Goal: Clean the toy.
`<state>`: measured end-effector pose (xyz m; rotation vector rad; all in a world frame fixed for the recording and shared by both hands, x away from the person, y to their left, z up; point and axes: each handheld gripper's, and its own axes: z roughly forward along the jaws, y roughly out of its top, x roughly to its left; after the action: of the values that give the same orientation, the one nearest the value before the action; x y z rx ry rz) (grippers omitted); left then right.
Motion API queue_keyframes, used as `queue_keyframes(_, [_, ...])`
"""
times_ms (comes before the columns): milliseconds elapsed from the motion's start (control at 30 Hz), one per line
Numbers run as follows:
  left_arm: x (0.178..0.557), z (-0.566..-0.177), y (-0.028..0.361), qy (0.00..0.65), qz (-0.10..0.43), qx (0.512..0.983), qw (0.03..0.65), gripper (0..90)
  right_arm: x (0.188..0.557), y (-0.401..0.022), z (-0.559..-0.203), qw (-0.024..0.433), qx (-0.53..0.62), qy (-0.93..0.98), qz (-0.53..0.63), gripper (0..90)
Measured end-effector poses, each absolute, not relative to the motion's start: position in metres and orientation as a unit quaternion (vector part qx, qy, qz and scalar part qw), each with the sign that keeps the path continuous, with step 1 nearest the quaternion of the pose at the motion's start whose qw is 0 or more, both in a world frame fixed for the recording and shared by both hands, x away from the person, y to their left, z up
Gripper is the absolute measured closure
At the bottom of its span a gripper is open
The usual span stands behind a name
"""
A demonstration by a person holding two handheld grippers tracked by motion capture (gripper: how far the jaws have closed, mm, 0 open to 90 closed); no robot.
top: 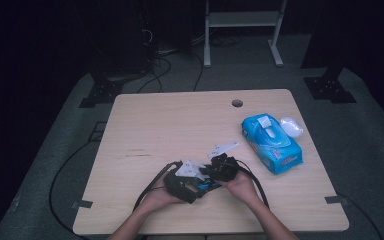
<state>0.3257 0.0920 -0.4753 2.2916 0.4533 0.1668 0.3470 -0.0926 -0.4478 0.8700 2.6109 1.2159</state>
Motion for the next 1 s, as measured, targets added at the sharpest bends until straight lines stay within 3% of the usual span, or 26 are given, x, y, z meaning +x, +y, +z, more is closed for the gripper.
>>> queue_keyframes(167, [0.325,-0.474,0.092,0.182,0.077,0.898,0.392,23.9,0.347,-0.085,-0.446,0.066,0.275,0.874,0.395,83.5])
queue_keyframes(367, [0.325,-0.474,0.092,0.177,0.079,0.901,0.389,24.0,0.358,-0.123,-0.441,0.112,0.318,0.867,0.368,83.7])
queue_keyframes(600, [0.327,-0.473,0.094,0.205,0.052,0.883,0.418,22.8,0.356,-0.126,-0.444,0.091,0.322,0.863,0.377,83.6])
queue_keyframes(1000, [0.328,-0.472,0.093,0.197,0.055,0.888,0.412,23.7,0.360,-0.125,-0.442,0.074,0.308,0.869,0.380,83.6])
